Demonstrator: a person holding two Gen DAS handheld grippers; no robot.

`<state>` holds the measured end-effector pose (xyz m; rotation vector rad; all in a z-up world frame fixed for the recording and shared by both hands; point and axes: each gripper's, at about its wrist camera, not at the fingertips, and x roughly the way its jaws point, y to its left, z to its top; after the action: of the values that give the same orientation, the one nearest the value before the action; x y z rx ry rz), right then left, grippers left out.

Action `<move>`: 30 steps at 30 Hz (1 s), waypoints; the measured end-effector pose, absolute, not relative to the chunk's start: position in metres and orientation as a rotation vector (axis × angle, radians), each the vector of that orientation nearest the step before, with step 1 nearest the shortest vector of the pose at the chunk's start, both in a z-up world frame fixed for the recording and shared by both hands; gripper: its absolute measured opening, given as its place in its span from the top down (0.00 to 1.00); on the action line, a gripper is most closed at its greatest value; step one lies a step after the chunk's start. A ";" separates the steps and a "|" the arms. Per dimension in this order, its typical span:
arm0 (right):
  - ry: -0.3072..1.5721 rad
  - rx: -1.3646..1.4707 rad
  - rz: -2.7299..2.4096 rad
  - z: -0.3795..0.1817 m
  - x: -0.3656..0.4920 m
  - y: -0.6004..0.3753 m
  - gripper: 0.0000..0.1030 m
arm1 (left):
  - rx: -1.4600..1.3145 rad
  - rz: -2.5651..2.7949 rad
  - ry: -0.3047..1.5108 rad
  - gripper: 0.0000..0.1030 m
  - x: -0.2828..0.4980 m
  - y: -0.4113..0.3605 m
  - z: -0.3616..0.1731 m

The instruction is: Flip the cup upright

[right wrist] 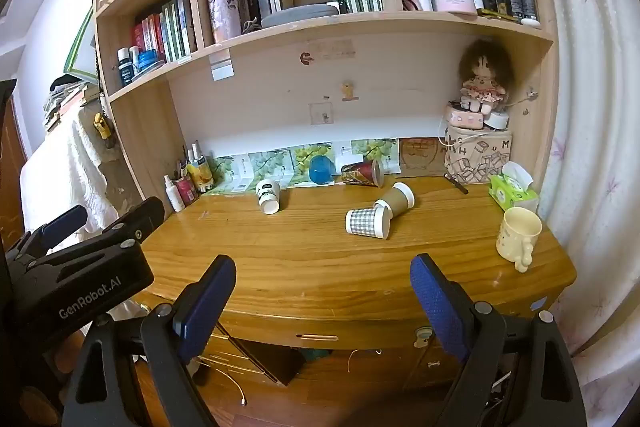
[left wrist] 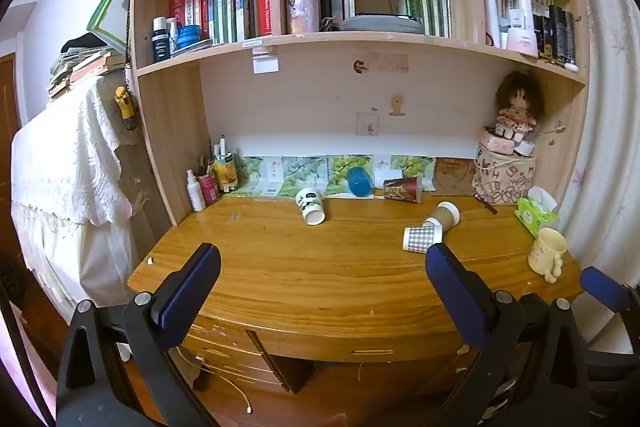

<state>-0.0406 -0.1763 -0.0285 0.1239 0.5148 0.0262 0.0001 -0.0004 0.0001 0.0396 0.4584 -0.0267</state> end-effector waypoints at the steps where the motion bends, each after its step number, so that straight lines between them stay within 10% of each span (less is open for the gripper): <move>1: 0.503 0.122 0.028 -0.028 -0.041 -0.176 0.13 | 0.042 -0.032 0.454 0.01 0.000 -0.002 0.000; 30: 0.550 0.086 0.052 -0.033 -0.036 -0.167 0.13 | 0.024 -0.034 0.429 0.01 -0.009 0.003 0.004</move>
<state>-0.0359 -0.1669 -0.0328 0.0862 0.5501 0.0516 -0.0089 0.0028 0.0043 0.0236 0.4292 -0.0339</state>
